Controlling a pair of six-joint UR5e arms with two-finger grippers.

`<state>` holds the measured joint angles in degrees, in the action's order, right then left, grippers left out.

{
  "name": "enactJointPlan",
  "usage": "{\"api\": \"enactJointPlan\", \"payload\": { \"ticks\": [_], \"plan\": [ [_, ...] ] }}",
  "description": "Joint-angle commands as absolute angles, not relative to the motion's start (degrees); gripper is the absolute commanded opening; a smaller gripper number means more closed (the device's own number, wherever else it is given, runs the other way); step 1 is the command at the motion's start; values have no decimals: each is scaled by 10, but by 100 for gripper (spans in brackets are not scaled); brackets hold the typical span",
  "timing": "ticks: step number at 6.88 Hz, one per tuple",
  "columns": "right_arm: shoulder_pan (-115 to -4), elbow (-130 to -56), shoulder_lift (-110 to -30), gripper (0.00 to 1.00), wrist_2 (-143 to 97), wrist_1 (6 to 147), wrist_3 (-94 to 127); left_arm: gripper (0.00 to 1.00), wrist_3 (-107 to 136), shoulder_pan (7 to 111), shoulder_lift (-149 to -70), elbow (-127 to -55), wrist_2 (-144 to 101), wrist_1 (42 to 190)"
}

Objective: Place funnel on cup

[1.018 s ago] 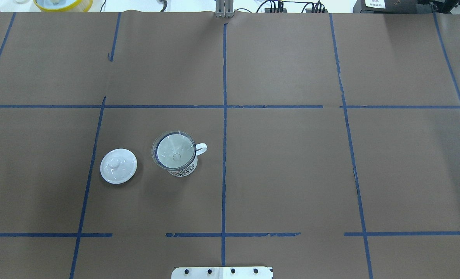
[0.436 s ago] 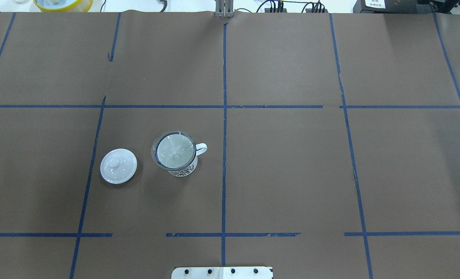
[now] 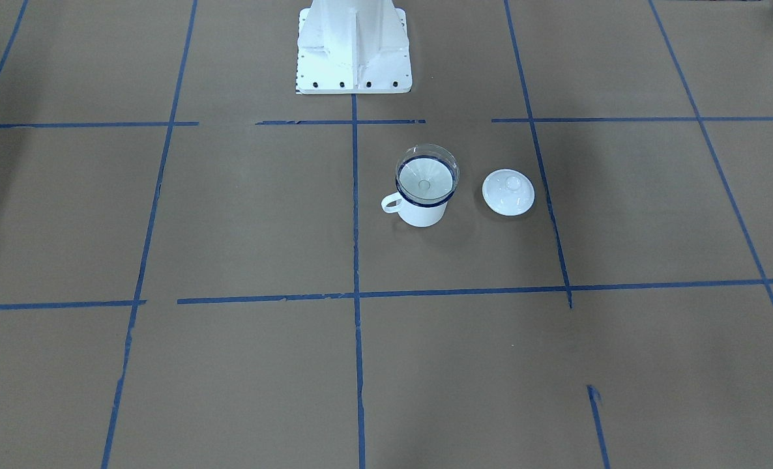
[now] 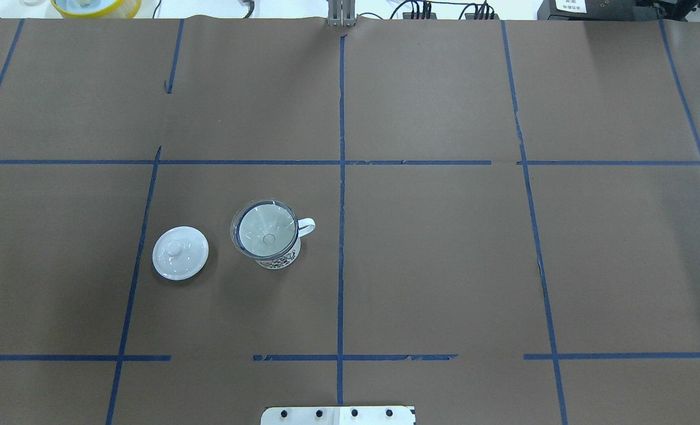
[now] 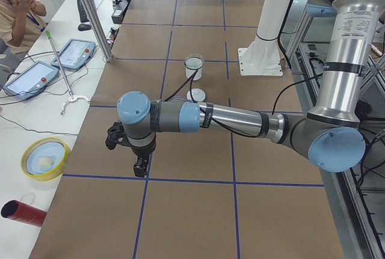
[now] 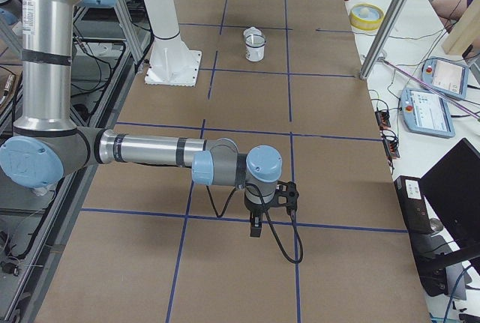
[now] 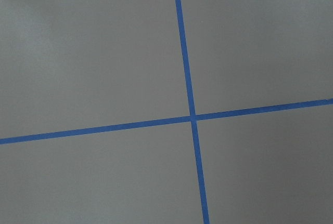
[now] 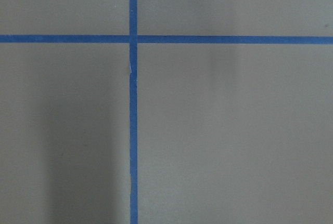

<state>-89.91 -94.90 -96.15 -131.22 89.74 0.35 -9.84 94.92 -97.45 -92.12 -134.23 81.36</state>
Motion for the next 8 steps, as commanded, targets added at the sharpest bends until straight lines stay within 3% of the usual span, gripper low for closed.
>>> {"api": "enactJointPlan", "payload": {
  "ticks": [1, 4, 8],
  "plan": [
    [-899, -949, -962, 100, -1312, 897, 4, 100, -98, 949, -972, -920, -1344, 809],
    [-899, -949, -962, 100, -1312, 897, 4, 100, -101, 948, -970, -866, -1345, 824],
    [-899, -949, -962, 100, -1312, 897, 4, 100, -62, 947, -979, -855, -1387, 829]
  ]
}}
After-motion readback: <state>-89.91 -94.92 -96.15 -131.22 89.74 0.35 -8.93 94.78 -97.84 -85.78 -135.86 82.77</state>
